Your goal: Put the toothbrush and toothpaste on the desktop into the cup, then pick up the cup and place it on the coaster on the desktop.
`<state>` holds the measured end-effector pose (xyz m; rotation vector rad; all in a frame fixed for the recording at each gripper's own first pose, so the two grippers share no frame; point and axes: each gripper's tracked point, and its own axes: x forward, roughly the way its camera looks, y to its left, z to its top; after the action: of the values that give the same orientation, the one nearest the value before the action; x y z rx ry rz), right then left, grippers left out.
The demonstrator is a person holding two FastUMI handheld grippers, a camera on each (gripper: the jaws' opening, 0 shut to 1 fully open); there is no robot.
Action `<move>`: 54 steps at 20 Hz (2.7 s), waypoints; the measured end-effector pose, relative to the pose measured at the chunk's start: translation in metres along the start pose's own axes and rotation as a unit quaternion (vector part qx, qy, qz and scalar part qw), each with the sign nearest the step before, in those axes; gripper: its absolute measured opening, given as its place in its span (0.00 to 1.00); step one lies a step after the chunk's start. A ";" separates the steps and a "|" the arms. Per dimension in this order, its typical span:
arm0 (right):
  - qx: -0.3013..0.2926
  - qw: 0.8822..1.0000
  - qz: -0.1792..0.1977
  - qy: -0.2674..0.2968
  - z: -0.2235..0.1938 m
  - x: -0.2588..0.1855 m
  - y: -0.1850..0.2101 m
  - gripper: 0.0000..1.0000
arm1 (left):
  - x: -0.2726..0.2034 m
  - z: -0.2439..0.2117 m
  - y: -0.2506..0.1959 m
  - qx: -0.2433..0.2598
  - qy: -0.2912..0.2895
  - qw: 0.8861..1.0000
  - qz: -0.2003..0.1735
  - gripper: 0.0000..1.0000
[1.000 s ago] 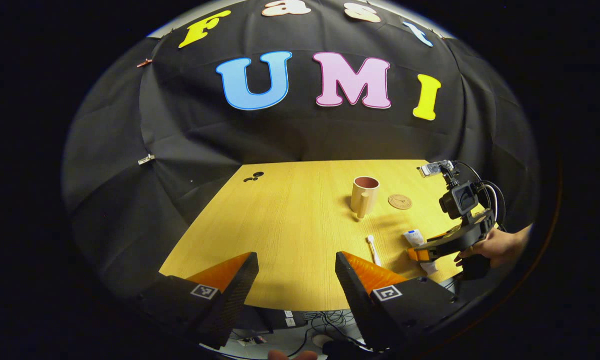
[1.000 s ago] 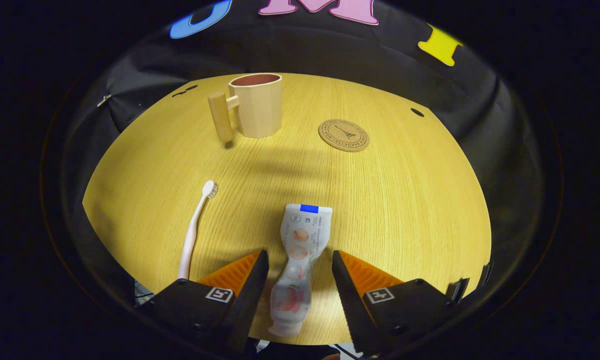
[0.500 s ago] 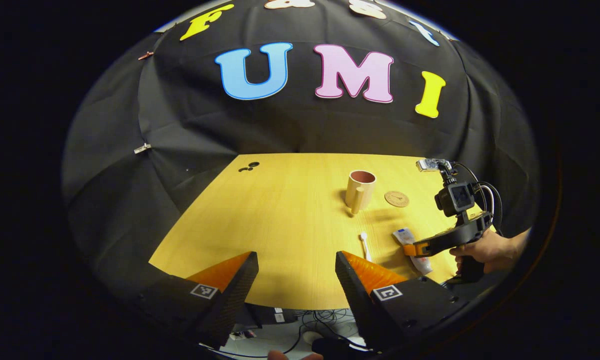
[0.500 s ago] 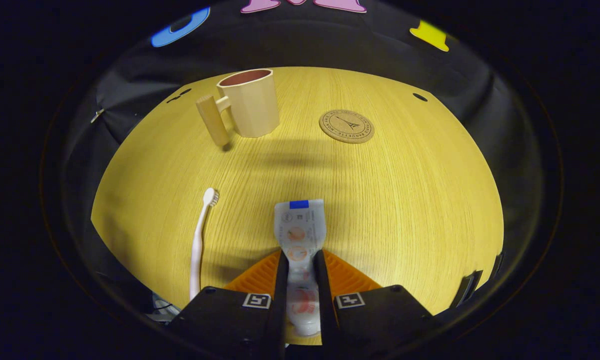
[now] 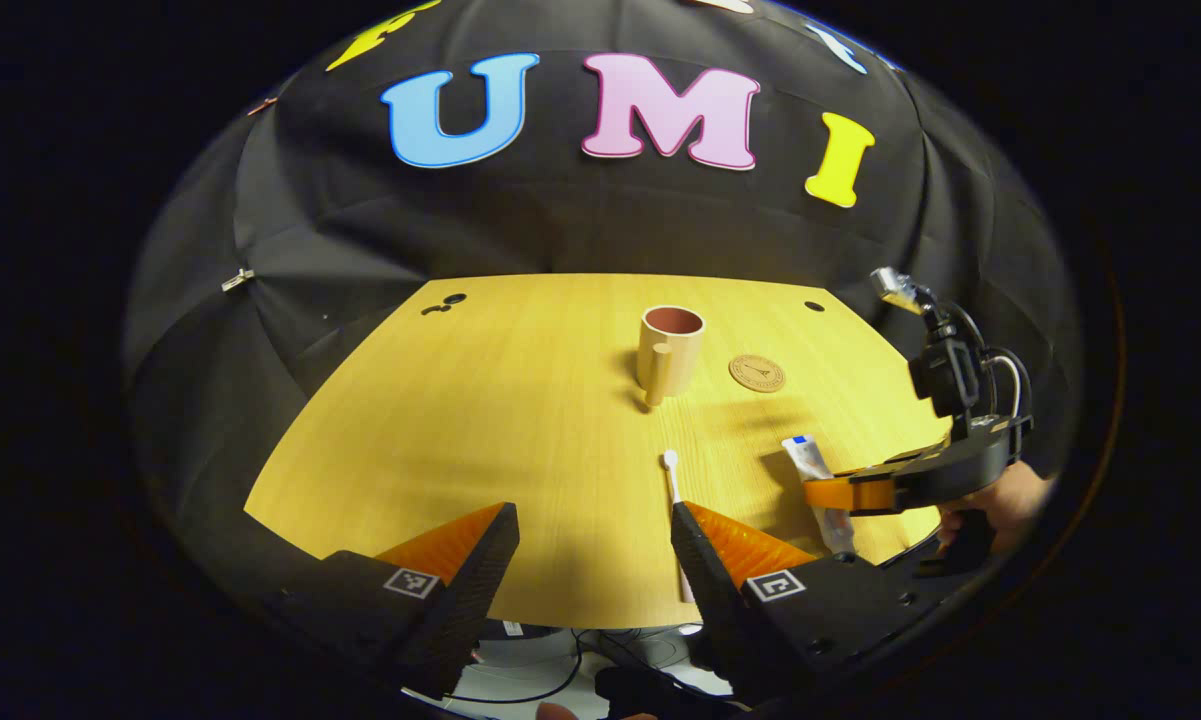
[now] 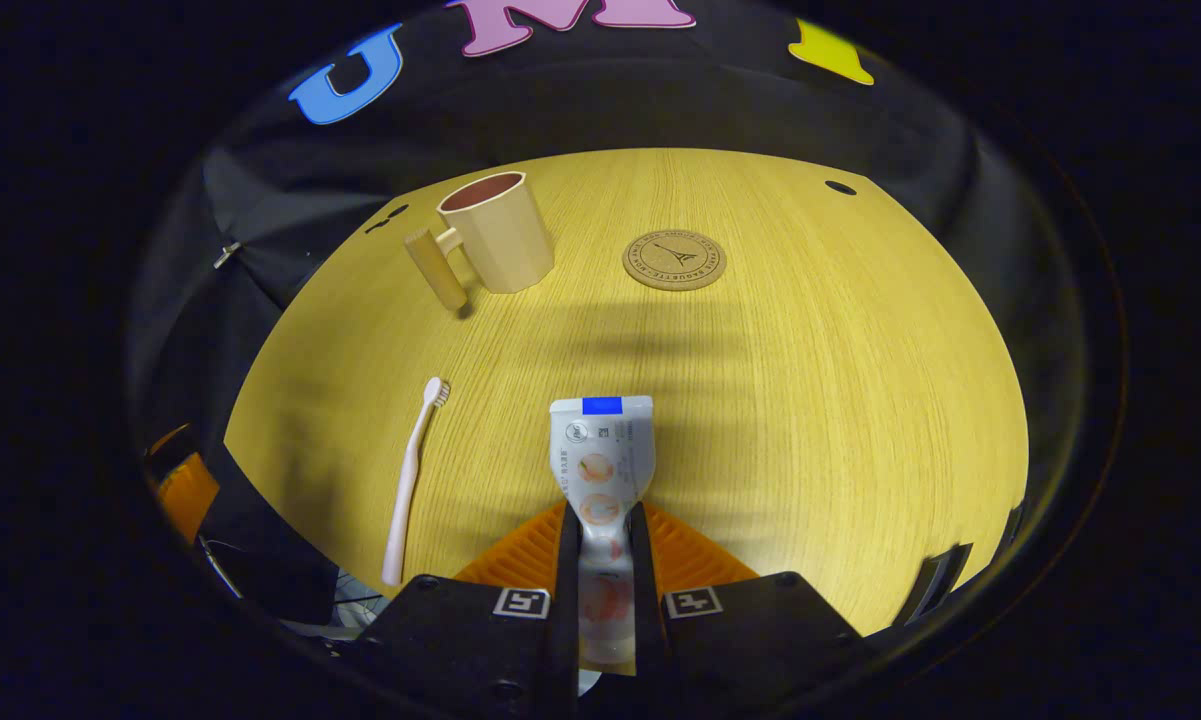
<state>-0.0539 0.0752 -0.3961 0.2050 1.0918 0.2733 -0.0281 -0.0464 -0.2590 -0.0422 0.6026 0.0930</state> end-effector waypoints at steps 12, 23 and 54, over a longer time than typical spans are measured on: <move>0.001 0.999 0.041 -0.034 0.026 -0.054 -0.041 0.27 | 0.086 -0.032 -0.053 0.000 0.072 0.997 0.005 0.91; 0.006 0.998 0.046 -0.033 0.039 -0.059 -0.093 0.27 | 0.131 -0.054 -0.063 0.012 0.122 0.992 0.036 0.80; 0.047 0.970 0.120 -0.204 0.173 -0.083 -0.003 0.26 | 0.092 0.041 -0.046 -0.015 0.012 0.992 -0.128 0.06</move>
<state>0.0652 0.0413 -0.2500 0.4594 0.6715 0.3780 0.0755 -0.0822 -0.2770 -0.1495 0.6158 -0.1481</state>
